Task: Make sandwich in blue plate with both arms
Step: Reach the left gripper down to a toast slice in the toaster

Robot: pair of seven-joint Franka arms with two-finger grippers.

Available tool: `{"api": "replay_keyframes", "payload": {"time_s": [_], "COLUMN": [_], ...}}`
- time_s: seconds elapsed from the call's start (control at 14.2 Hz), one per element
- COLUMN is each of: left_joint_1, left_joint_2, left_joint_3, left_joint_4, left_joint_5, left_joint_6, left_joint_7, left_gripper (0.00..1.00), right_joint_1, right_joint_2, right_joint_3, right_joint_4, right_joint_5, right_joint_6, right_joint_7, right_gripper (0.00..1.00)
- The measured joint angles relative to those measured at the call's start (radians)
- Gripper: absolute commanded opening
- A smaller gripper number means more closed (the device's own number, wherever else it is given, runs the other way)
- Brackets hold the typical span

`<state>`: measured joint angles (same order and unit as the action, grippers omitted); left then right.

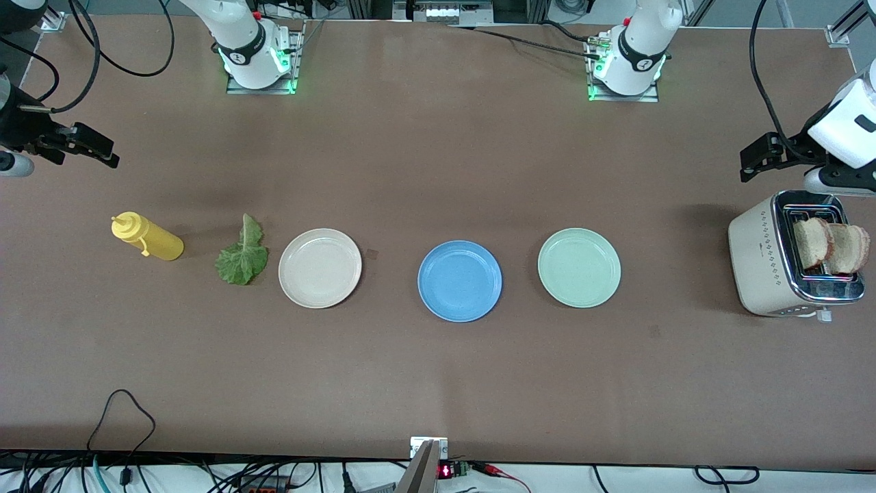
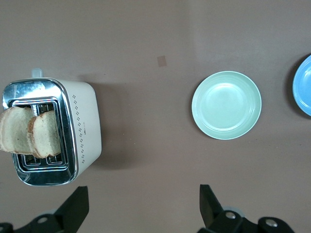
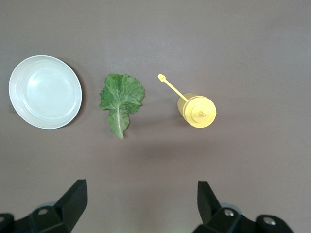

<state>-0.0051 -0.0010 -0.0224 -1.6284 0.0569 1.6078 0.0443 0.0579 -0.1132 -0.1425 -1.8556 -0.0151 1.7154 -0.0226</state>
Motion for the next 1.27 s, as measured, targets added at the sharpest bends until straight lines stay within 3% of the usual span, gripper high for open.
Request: {"api": "replay_keyframes", "payload": {"time_s": [0.85,1.27], "left_joint_1": [-0.002,0.117], "left_joint_2": [0.046,0.178], "left_joint_3": [0.009,0.023], "left_joint_4": [0.003,0.004], "left_joint_5": [0.006,0.173], "left_joint_6": [-0.096,-0.062], "left_joint_7": [0.000,0.042], "left_gripper": [1.00,1.00], "right_joint_1": [0.000,0.000], "right_joint_2": [0.000,0.000], "right_joint_3": [-0.001,-0.001], "right_joint_4": [0.000,0.000], "right_joint_5": [-0.001,-0.001], "right_joint_6": [-0.001,-0.001], "right_joint_7": [0.000,0.000], "right_gripper": [1.00,1.00]}}
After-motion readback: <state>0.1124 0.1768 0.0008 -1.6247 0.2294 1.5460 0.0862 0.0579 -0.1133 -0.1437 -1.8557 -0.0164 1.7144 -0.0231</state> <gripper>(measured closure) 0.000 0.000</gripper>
